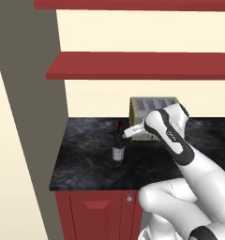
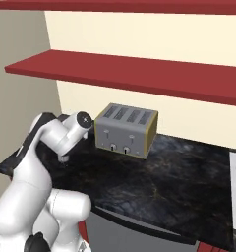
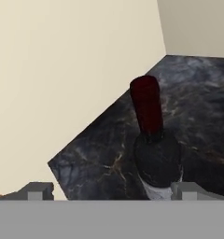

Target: There is a wine glass and glass cup on the dining counter. Place the wine bottle next to the wine glass and the juice bottle next to the glass cup.

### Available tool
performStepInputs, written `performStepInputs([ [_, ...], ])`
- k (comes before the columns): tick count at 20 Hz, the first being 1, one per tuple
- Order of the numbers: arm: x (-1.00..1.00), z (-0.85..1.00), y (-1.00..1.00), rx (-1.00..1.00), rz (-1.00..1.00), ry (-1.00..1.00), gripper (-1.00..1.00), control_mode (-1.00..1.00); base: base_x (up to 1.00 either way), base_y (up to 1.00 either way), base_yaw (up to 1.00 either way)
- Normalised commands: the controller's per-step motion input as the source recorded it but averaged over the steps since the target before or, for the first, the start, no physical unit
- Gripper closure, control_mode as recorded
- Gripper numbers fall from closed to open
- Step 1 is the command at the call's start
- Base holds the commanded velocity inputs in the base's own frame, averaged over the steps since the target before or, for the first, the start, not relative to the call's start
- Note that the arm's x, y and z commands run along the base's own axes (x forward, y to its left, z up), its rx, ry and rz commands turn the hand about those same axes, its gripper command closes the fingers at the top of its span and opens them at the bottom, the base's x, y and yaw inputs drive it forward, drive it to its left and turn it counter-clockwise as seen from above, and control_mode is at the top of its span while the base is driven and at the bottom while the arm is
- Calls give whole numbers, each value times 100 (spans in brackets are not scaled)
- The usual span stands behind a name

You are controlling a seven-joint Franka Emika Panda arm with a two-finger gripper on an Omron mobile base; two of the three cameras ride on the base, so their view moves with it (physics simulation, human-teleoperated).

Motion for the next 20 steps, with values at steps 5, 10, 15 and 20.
performStepInputs([
  [5, 16, -6, 6, -1, 0, 0, -100, -100, 0, 0, 0],
  [10, 15, -8, 9, -2, 0, 0, -100, -100, 0, 0, 0],
  [15, 12, -9, 3, -2, 0, 0, -100, -100, 0, 0, 0],
  [20, 15, -15, 3, -2, 0, 0, -100, -100, 0, 0, 0],
])
